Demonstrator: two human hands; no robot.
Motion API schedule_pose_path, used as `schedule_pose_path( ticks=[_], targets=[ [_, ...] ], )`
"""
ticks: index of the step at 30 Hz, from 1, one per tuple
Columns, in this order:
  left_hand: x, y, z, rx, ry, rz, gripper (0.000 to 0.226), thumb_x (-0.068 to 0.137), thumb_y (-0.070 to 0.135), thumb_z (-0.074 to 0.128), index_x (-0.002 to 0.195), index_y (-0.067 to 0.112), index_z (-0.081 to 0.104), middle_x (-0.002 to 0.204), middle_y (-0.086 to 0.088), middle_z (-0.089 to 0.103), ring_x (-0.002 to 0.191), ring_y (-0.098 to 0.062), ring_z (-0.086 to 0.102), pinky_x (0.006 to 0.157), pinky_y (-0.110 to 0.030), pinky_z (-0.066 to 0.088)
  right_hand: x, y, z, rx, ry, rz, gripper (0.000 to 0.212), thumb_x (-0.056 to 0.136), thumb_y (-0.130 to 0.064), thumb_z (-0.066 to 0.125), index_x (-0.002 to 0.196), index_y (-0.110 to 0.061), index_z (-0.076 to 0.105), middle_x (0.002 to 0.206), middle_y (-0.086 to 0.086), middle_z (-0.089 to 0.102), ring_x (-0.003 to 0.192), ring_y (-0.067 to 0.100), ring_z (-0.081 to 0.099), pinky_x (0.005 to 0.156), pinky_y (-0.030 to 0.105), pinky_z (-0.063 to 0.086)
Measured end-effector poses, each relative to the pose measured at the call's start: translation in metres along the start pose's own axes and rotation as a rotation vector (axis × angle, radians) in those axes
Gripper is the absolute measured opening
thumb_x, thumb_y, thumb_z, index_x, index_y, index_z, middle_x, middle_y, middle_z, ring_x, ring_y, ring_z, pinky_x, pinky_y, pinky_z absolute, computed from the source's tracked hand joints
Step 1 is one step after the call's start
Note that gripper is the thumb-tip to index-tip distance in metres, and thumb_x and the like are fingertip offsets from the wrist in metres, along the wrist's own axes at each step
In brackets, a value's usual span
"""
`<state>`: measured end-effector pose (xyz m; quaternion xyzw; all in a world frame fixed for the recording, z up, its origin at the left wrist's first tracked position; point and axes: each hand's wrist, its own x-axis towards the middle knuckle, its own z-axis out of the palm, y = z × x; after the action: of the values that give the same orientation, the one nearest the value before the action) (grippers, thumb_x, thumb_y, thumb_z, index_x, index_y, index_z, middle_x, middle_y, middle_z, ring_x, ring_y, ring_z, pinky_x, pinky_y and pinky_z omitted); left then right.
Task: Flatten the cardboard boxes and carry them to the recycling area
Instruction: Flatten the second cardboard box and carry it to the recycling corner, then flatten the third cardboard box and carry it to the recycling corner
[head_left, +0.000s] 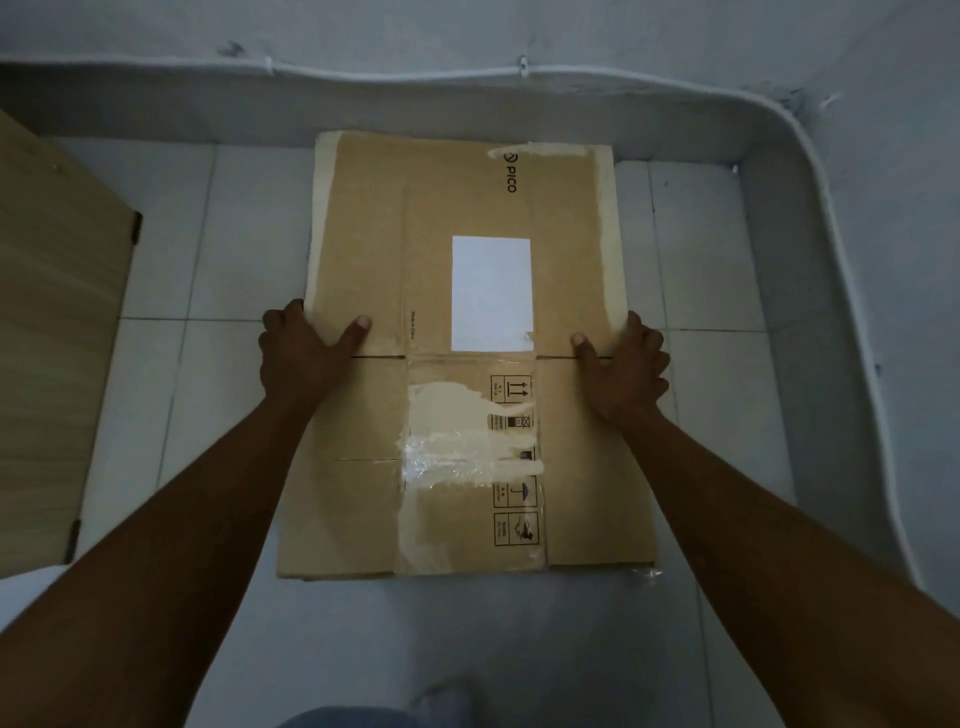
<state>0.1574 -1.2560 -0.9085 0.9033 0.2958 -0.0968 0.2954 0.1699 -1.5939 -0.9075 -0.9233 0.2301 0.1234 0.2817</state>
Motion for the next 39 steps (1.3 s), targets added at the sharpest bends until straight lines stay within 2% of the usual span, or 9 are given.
schedule_pose_path(
  ticks=[7, 12, 17, 20, 25, 28, 31, 34, 39],
  targets=[
    [0.000, 0.008, 0.011, 0.138, 0.087, -0.053, 0.093, 0.079, 0.079, 0.052, 0.141, 0.011, 0.037, 0.142, -0.020, 0.040, 0.129, -0.043, 0.043, 0.099, -0.061, 0.038, 0.010, -0.008, 0.011, 0.089, 0.068, 0.077, 0.073, 0.093, -0.057, 0.056, 0.148, -0.020, 0.028, 0.150, 0.011, 0.030, 0.134, 0.036, 0.031, 0.107, 0.051, 0.026],
    [0.004, 0.009, 0.005, 0.132, 0.020, -0.093, 0.097, 0.079, 0.081, 0.051, 0.145, 0.013, 0.032, 0.145, -0.020, 0.036, 0.131, -0.044, 0.041, 0.102, -0.063, 0.037, 0.014, -0.010, 0.009, 0.035, 0.037, 0.109, 0.075, 0.093, -0.059, 0.054, 0.149, -0.019, 0.026, 0.151, 0.013, 0.028, 0.135, 0.036, 0.030, 0.108, 0.051, 0.024],
    [-0.022, 0.036, -0.021, 0.120, -0.038, -0.175, 0.103, 0.085, 0.073, 0.051, 0.158, 0.014, 0.009, 0.163, -0.018, 0.014, 0.146, -0.042, 0.020, 0.116, -0.061, 0.016, -0.021, -0.021, -0.009, -0.003, -0.015, 0.151, 0.085, 0.097, -0.057, 0.048, 0.159, -0.016, 0.006, 0.164, 0.010, 0.012, 0.149, 0.033, 0.014, 0.117, 0.055, 0.012],
    [-0.070, 0.057, -0.057, 0.148, -0.054, -0.087, 0.101, 0.086, 0.067, 0.057, 0.158, 0.018, 0.006, 0.165, -0.014, 0.004, 0.148, -0.040, 0.014, 0.116, -0.058, 0.016, -0.072, -0.024, -0.042, -0.056, -0.061, 0.118, 0.076, 0.099, -0.054, 0.043, 0.159, -0.018, 0.012, 0.166, 0.007, 0.010, 0.152, 0.030, 0.009, 0.119, 0.055, 0.010],
    [-0.162, 0.107, -0.159, 0.106, -0.106, 0.029, 0.090, 0.088, 0.053, 0.065, 0.156, 0.020, 0.016, 0.163, -0.012, 0.003, 0.146, -0.036, 0.014, 0.112, -0.056, 0.026, -0.150, -0.066, -0.146, 0.034, -0.218, 0.037, 0.056, 0.100, -0.050, 0.047, 0.144, -0.015, 0.048, 0.152, 0.010, 0.037, 0.138, 0.031, 0.039, 0.110, 0.045, 0.034],
    [-0.220, 0.140, -0.235, 0.036, -0.158, 0.085, 0.079, 0.087, 0.055, 0.065, 0.150, 0.018, 0.034, 0.159, -0.013, 0.023, 0.143, -0.035, 0.024, 0.111, -0.048, 0.030, -0.204, -0.116, -0.218, 0.133, -0.341, -0.068, 0.041, 0.099, -0.044, 0.054, 0.129, -0.017, 0.062, 0.142, 0.009, 0.049, 0.129, 0.028, 0.051, 0.106, 0.033, 0.039],
    [-0.274, 0.181, -0.322, -0.053, -0.322, 0.130, 0.059, 0.091, 0.050, 0.064, 0.137, 0.015, 0.054, 0.138, -0.007, 0.056, 0.127, -0.027, 0.051, 0.099, -0.033, 0.041, -0.262, -0.179, -0.298, 0.213, -0.478, -0.145, 0.030, 0.098, -0.033, 0.059, 0.121, -0.015, 0.067, 0.131, 0.004, 0.061, 0.117, 0.020, 0.061, 0.100, 0.025, 0.043],
    [-0.329, 0.222, -0.413, -0.061, -0.532, 0.146, 0.045, 0.093, 0.048, 0.062, 0.126, 0.018, 0.062, 0.120, -0.002, 0.066, 0.105, -0.018, 0.062, 0.083, -0.027, 0.046, -0.320, -0.246, -0.377, 0.221, -0.589, -0.222, 0.028, 0.098, -0.032, 0.060, 0.119, -0.016, 0.068, 0.123, 0.002, 0.068, 0.111, 0.019, 0.064, 0.100, 0.035, 0.050],
    [-0.415, 0.262, -0.563, -0.040, -0.564, 0.228, 0.060, 0.074, 0.071, 0.061, 0.114, 0.027, 0.065, 0.115, 0.001, 0.069, 0.102, -0.015, 0.065, 0.093, -0.036, 0.053, -0.416, -0.337, -0.488, 0.199, -0.690, -0.305, 0.029, 0.095, -0.035, 0.060, 0.118, -0.019, 0.068, 0.121, 0.004, 0.069, 0.111, 0.024, 0.066, 0.093, 0.035, 0.050]
  ],
)
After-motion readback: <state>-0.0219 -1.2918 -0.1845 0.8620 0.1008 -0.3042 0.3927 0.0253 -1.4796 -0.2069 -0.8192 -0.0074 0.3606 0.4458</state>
